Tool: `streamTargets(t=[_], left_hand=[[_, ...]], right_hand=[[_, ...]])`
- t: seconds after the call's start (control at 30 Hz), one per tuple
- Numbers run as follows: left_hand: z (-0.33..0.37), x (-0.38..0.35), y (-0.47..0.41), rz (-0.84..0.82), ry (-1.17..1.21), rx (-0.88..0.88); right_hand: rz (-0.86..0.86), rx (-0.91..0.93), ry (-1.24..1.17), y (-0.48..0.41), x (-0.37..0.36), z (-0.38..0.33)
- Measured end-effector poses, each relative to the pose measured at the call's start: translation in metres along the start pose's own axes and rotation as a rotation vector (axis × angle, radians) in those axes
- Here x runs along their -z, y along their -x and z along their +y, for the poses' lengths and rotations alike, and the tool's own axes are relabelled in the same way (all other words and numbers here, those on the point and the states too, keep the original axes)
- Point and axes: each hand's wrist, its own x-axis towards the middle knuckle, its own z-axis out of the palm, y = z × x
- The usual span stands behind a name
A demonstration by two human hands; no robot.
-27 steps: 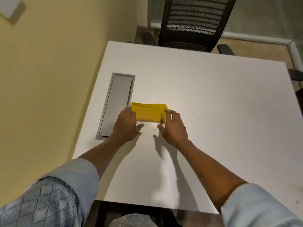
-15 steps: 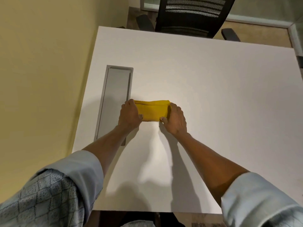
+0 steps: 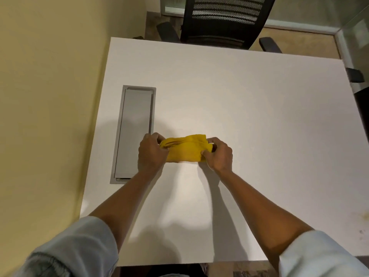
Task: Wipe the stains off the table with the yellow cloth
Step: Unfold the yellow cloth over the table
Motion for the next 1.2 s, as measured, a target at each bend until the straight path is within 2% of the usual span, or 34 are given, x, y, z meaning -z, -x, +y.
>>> streamTargets(t=[0.1, 0.2, 0.37, 0.53, 0.63, 0.77, 0.9, 1.03, 1.13, 1.2], left_hand=[[0.014, 0.009, 0.024, 0.05, 0.184, -0.013], [0.019, 0.011, 0.041, 0.08, 0.356, -0.054], [0.053, 0.016, 0.078, -0.023, 0.561, -0.179], [0.1, 0.021, 0.113, -0.095, 0.488, -0.477], [0.134, 0.023, 0.137, -0.17, 0.39, -0.69], [0.176, 0.017, 0.181, -0.25, 0.329, -0.826], [0.197, 0.005, 0.228, -0.227, 0.319, -0.858], [0.208, -0.011, 0.271, -0.173, 0.389, -0.793], [0.21, -0.023, 0.299, -0.201, 0.485, -0.71], [0.211, -0.031, 0.316, -0.198, 0.545, -0.645]], right_hand=[[0.115, 0.057, -0.102, 0.025, 0.024, 0.012], [0.155, 0.113, -0.183, 0.05, 0.034, 0.026], [0.215, 0.126, -0.235, 0.104, 0.063, 0.058], [0.166, 0.1, -0.29, 0.144, 0.108, 0.083], [0.202, 0.219, -0.382, 0.16, 0.136, 0.085], [0.181, 0.307, -0.458, 0.173, 0.172, 0.083], [0.132, 0.327, -0.587, 0.189, 0.196, 0.101], [0.118, 0.35, -0.647, 0.208, 0.217, 0.129], [0.099, 0.386, -0.606, 0.221, 0.231, 0.147], [0.158, 0.398, -0.543, 0.227, 0.238, 0.163]])
